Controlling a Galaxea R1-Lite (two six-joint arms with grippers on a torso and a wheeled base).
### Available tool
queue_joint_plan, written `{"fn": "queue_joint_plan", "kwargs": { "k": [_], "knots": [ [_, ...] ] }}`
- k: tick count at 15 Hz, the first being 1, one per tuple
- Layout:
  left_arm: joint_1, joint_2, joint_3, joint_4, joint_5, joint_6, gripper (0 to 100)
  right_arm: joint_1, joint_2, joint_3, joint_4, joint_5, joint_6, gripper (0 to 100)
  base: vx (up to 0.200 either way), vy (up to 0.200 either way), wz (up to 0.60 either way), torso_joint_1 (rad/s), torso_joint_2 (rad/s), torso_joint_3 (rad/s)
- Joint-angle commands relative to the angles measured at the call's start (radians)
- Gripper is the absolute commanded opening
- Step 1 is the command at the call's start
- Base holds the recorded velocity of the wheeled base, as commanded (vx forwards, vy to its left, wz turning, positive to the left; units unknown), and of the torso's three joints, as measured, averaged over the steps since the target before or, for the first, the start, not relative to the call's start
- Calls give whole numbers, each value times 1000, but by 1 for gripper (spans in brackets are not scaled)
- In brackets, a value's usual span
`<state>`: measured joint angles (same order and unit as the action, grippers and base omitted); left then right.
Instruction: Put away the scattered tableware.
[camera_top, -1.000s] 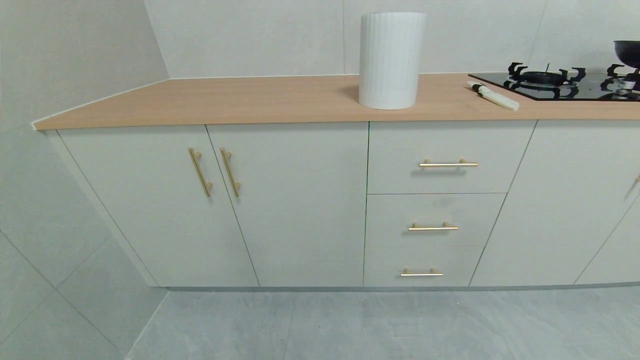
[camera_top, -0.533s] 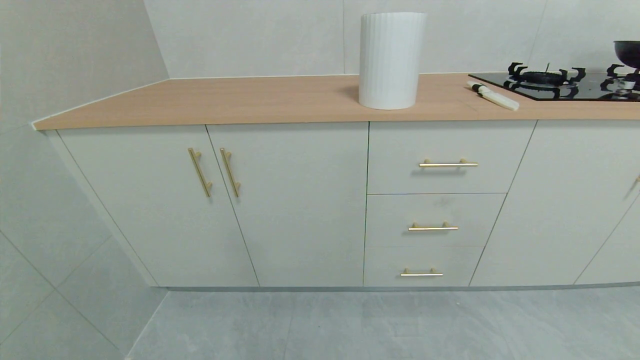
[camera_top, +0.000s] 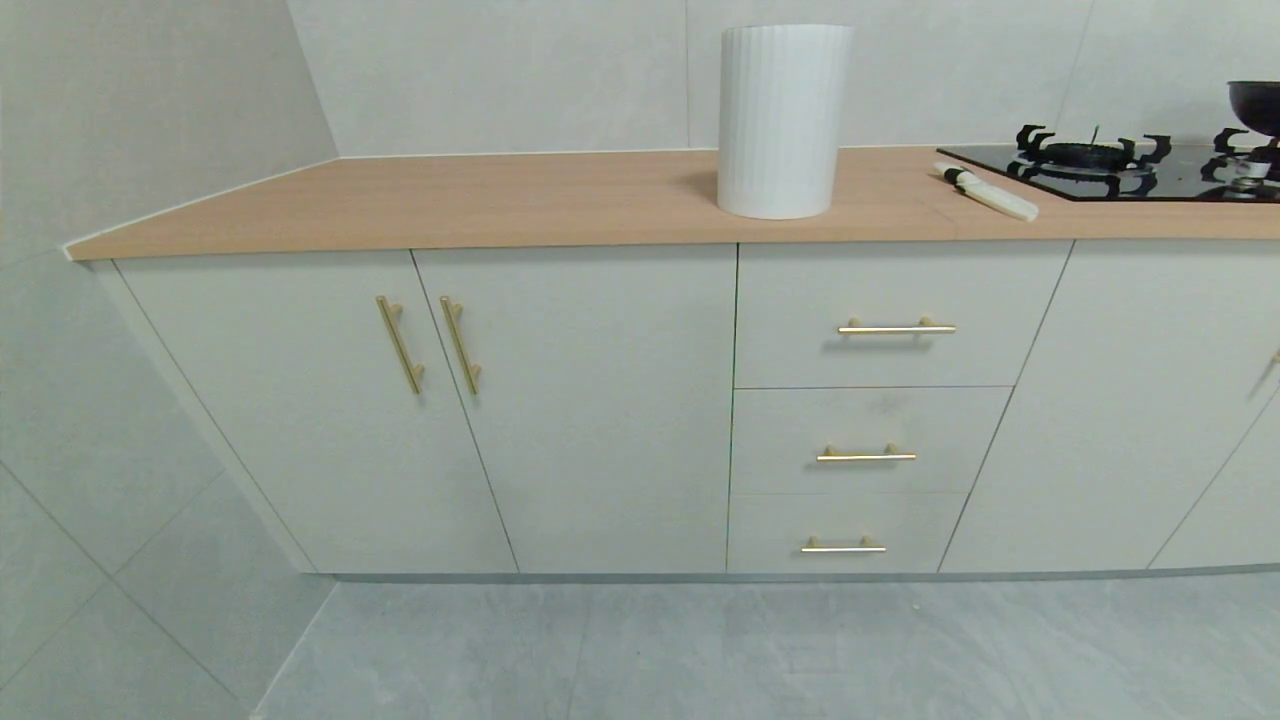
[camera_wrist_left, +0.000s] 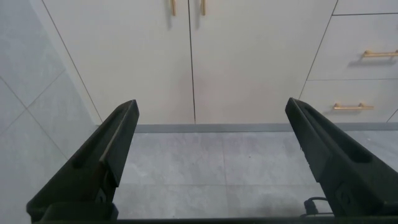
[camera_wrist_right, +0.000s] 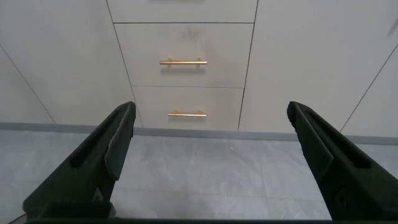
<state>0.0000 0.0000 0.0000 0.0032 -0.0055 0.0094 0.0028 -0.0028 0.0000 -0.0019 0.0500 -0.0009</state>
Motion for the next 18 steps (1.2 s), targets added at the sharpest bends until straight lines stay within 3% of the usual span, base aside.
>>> {"fn": "queue_joint_plan", "kwargs": {
  "k": [1, 9, 18],
  "knots": [
    [0, 2, 0, 0, -1, 1, 100, 0, 3, 0, 0, 1, -1, 100, 0, 0, 0, 0, 0, 0],
    [0, 2, 0, 0, -1, 1, 100, 0, 3, 0, 0, 1, 1, 100, 0, 0, 0, 0, 0, 0],
    [0, 2, 0, -2, -1, -2, 100, 2, 3, 0, 0, 1, 1, 100, 200, 0, 0, 4, 2, 3]
  ]
}}
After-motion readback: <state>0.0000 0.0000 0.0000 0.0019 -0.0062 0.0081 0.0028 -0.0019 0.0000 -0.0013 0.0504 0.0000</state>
